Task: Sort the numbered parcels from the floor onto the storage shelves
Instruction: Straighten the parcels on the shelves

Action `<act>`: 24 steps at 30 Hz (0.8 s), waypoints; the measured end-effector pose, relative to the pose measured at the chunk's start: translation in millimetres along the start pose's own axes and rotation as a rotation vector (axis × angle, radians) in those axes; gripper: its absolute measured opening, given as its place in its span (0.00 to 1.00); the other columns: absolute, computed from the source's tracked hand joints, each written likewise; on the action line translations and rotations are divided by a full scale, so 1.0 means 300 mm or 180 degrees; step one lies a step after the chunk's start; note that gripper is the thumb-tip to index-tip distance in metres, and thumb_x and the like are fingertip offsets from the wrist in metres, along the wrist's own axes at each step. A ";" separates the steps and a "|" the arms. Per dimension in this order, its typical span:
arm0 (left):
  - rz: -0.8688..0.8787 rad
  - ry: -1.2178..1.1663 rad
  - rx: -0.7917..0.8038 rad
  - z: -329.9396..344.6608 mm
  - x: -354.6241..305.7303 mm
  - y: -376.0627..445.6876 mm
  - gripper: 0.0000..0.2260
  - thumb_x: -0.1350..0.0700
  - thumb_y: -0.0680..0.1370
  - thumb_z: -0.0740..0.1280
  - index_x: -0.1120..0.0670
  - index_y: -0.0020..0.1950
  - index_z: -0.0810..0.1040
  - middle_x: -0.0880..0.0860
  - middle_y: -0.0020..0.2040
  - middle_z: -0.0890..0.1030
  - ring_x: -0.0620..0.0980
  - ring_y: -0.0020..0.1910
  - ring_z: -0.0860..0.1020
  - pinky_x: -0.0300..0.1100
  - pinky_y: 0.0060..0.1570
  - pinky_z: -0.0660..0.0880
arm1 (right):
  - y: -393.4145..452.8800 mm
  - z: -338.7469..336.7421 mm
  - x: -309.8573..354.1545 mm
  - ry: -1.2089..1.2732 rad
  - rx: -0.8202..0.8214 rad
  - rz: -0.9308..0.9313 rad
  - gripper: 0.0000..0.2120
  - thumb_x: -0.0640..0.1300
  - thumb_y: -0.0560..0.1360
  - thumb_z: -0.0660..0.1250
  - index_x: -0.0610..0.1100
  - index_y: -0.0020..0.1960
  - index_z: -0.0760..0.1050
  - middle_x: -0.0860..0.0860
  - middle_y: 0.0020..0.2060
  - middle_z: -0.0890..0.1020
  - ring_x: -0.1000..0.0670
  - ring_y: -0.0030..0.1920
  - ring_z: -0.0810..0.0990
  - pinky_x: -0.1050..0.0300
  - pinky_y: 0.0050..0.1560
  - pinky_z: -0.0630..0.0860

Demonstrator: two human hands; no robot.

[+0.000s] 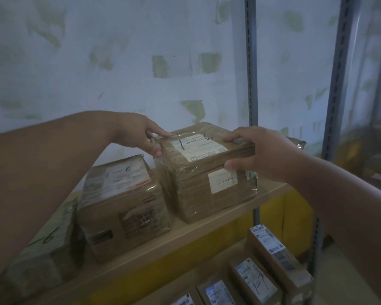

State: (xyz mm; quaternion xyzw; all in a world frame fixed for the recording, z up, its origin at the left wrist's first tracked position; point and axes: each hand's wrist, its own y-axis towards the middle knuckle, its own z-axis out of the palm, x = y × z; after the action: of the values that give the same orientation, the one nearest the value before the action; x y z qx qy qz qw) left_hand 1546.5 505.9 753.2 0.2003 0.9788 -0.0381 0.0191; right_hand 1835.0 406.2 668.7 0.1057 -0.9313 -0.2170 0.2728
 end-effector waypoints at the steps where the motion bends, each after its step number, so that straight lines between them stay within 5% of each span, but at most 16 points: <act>1: -0.0010 0.0005 -0.0013 -0.002 -0.002 -0.002 0.28 0.30 0.60 0.73 0.20 0.58 0.69 0.47 0.68 0.76 0.46 0.61 0.76 0.54 0.72 0.65 | 0.000 0.002 0.000 0.0014 -0.0005 -0.0003 0.27 0.61 0.64 0.78 0.65 0.61 0.75 0.62 0.53 0.77 0.61 0.48 0.76 0.60 0.47 0.75; 11: 0.0048 -0.0260 -0.0310 -0.079 -0.094 -0.004 0.20 0.50 0.76 0.73 0.33 0.65 0.76 0.49 0.67 0.77 0.50 0.64 0.75 0.48 0.66 0.70 | -0.042 -0.078 -0.063 0.0117 -0.0154 -0.0141 0.31 0.63 0.67 0.73 0.63 0.68 0.70 0.61 0.60 0.76 0.61 0.56 0.77 0.56 0.57 0.77; 15: 0.0484 -0.0170 -0.0452 -0.076 -0.280 0.051 0.18 0.47 0.77 0.71 0.36 0.66 0.77 0.45 0.63 0.79 0.48 0.62 0.76 0.50 0.68 0.69 | -0.065 -0.198 -0.169 0.0056 -0.0340 0.0071 0.20 0.64 0.68 0.68 0.64 0.60 0.74 0.61 0.56 0.78 0.62 0.52 0.78 0.58 0.53 0.77; 19: 0.0759 0.0209 -0.0334 -0.073 -0.482 0.156 0.18 0.43 0.78 0.69 0.36 0.68 0.75 0.44 0.63 0.79 0.46 0.61 0.76 0.47 0.65 0.69 | -0.071 -0.272 -0.303 -0.0491 -0.0341 0.0120 0.19 0.59 0.74 0.68 0.59 0.63 0.75 0.60 0.56 0.76 0.64 0.48 0.75 0.66 0.49 0.73; 24: 0.0634 0.0708 0.0070 -0.055 -0.653 0.312 0.19 0.42 0.79 0.67 0.39 0.70 0.74 0.47 0.69 0.75 0.49 0.67 0.72 0.48 0.68 0.65 | -0.036 -0.292 -0.444 -0.0938 -0.0070 0.0100 0.22 0.58 0.75 0.67 0.58 0.68 0.72 0.57 0.62 0.75 0.58 0.55 0.74 0.57 0.59 0.75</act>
State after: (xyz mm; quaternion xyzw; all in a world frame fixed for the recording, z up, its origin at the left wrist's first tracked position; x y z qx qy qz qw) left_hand 1763.0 516.7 773.8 0.2996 0.9497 -0.0242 -0.0880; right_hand 1994.7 408.5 668.4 0.0551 -0.9603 -0.2361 0.1377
